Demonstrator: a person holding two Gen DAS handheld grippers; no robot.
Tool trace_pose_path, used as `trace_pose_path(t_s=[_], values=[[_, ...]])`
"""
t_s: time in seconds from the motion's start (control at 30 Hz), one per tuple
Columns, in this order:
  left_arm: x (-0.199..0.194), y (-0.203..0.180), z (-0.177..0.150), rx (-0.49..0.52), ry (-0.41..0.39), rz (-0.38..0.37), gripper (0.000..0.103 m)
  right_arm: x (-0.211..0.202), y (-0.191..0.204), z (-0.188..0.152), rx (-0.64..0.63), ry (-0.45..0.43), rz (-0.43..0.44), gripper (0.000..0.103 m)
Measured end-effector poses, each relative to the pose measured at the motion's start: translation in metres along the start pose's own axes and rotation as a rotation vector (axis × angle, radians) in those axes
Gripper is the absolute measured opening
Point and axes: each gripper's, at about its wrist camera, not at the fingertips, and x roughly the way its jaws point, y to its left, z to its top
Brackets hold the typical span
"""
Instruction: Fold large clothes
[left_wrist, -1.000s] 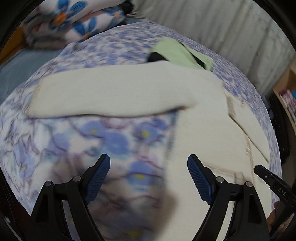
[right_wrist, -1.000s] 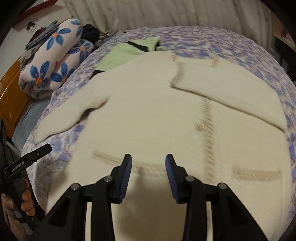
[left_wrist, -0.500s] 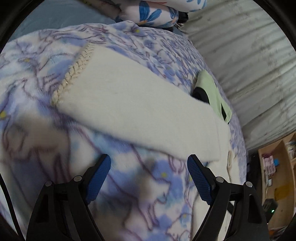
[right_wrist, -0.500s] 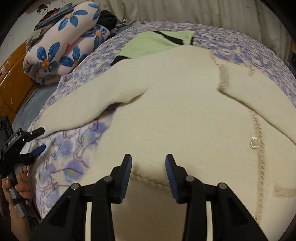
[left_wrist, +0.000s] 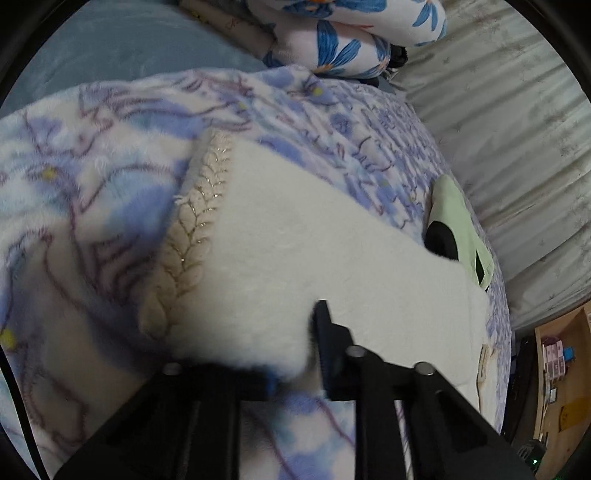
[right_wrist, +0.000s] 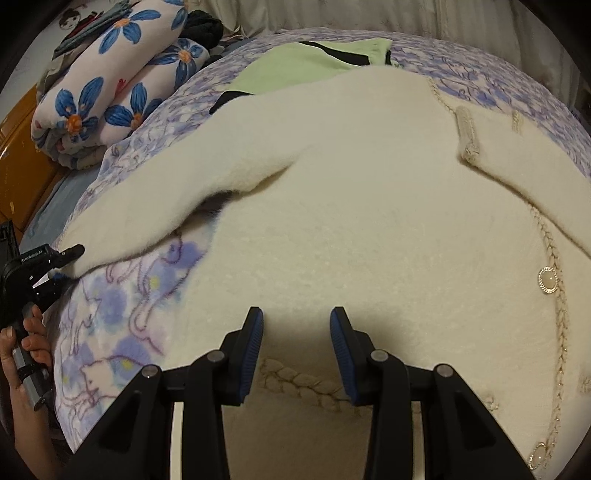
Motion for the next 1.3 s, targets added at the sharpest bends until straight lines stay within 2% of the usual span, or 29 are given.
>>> trace_pose_path(t_s=[0.1, 0.17, 0.23, 0.33, 0.47, 0.57, 0.7, 0.83, 0.93, 1.0, 1.03, 1.07, 1.13, 1.3], values=[[-0.012, -0.031, -0.004, 0.115, -0.057, 0.086, 0.007, -0.002, -0.007, 0.002, 0.024, -0.006, 0.015, 0.038], [-0.024, -0.061, -0.006, 0.197, -0.102, 0.096, 0.006, -0.005, -0.015, 0.002, 0.047, -0.012, 0.030, 0.038], [-0.037, -0.100, -0.012, 0.290, -0.147, 0.083, 0.006, -0.008, -0.023, 0.004, 0.067, -0.018, 0.037, 0.038], [-0.051, -0.160, -0.028, 0.411, -0.162, 0.005, 0.006, -0.018, -0.046, 0.005, 0.125, -0.041, 0.057, 0.038], [-0.052, -0.240, -0.068, 0.575, -0.141, -0.077, 0.006, -0.037, -0.083, 0.004, 0.208, -0.087, 0.069, 0.038], [-0.039, -0.294, -0.108, 0.671, -0.080, -0.163, 0.007, -0.053, -0.113, 0.001, 0.256, -0.129, 0.055, 0.038], [-0.003, -0.345, -0.172, 0.789, 0.018, -0.180, 0.007, -0.069, -0.152, -0.006, 0.298, -0.172, 0.015, 0.038], [0.054, -0.361, -0.232, 0.865, 0.172, -0.102, 0.010, -0.075, -0.180, -0.017, 0.324, -0.178, -0.025, 0.038], [0.083, -0.353, -0.255, 0.879, 0.278, -0.038, 0.023, -0.074, -0.195, -0.024, 0.354, -0.167, -0.009, 0.038], [0.082, -0.349, -0.260, 0.884, 0.276, -0.032, 0.028, -0.072, -0.201, -0.027, 0.364, -0.157, 0.006, 0.038], [0.078, -0.348, -0.259, 0.882, 0.274, -0.048, 0.041, -0.071, -0.202, -0.027, 0.366, -0.155, 0.013, 0.038], [0.072, -0.347, -0.260, 0.873, 0.270, -0.061, 0.061, -0.071, -0.203, -0.027, 0.367, -0.155, 0.022, 0.038], [0.056, -0.343, -0.254, 0.849, 0.224, -0.080, 0.076, -0.070, -0.203, -0.025, 0.374, -0.159, 0.050, 0.038], [0.022, -0.336, -0.239, 0.860, 0.114, -0.071, 0.076, -0.075, -0.195, -0.023, 0.369, -0.171, 0.096, 0.038]])
